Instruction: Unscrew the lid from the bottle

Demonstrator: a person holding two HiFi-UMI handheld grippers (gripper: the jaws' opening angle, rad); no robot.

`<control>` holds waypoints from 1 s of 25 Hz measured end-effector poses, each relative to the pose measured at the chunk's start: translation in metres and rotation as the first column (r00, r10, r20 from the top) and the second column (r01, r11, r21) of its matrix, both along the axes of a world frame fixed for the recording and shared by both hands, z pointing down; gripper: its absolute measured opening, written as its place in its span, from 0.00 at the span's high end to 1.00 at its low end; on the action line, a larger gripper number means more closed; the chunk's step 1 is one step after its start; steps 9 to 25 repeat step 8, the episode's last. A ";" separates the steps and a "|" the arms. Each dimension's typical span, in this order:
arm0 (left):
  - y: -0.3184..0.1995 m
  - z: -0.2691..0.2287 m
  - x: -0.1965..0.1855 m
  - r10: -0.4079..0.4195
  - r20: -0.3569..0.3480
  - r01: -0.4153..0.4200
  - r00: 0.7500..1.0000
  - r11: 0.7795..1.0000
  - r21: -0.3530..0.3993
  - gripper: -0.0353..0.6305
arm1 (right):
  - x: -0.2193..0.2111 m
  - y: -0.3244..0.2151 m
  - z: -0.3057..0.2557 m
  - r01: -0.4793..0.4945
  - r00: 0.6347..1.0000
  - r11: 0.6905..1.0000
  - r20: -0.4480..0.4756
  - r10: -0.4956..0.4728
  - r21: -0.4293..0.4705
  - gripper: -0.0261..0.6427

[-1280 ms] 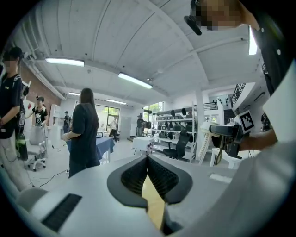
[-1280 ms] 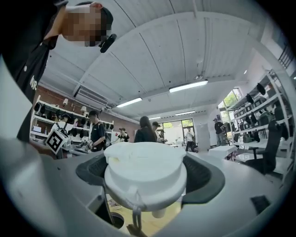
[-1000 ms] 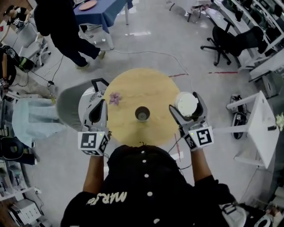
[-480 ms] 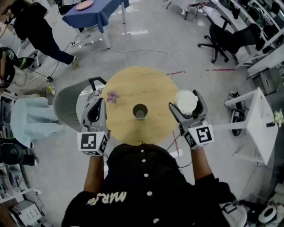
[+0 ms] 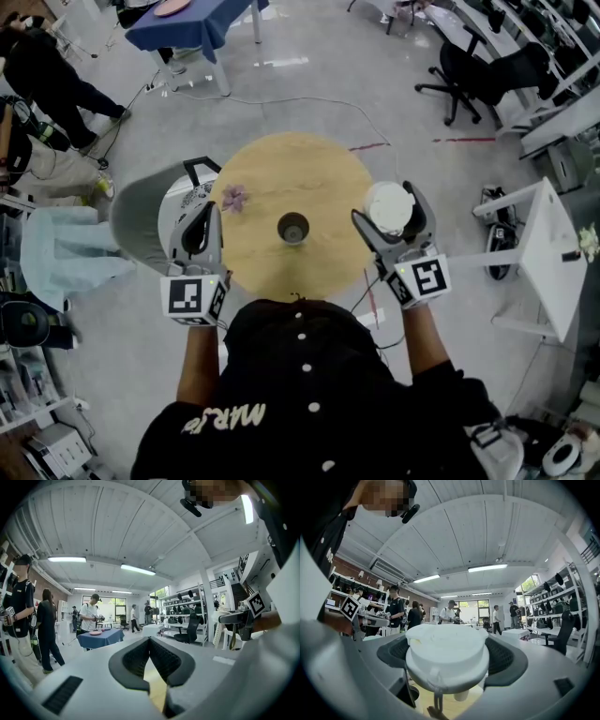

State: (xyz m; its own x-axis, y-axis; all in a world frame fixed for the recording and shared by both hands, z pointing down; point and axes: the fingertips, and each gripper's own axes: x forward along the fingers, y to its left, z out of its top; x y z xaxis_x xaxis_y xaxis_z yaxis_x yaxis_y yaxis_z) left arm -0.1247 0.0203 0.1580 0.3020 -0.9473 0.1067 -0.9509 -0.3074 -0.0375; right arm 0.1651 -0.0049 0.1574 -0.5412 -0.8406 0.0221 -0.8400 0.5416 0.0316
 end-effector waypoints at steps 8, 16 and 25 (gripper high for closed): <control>0.004 0.000 0.009 0.010 -0.004 -0.010 1.000 1.000 0.010 0.94 | 0.005 0.003 0.002 0.002 1.000 1.000 0.009 -0.002 0.004 0.24; 0.004 0.000 0.009 0.010 -0.004 -0.010 1.000 1.000 0.010 0.94 | 0.005 0.003 0.002 0.002 1.000 1.000 0.009 -0.002 0.004 0.24; 0.004 0.000 0.009 0.010 -0.004 -0.010 1.000 1.000 0.010 0.94 | 0.005 0.003 0.002 0.002 1.000 1.000 0.009 -0.002 0.004 0.24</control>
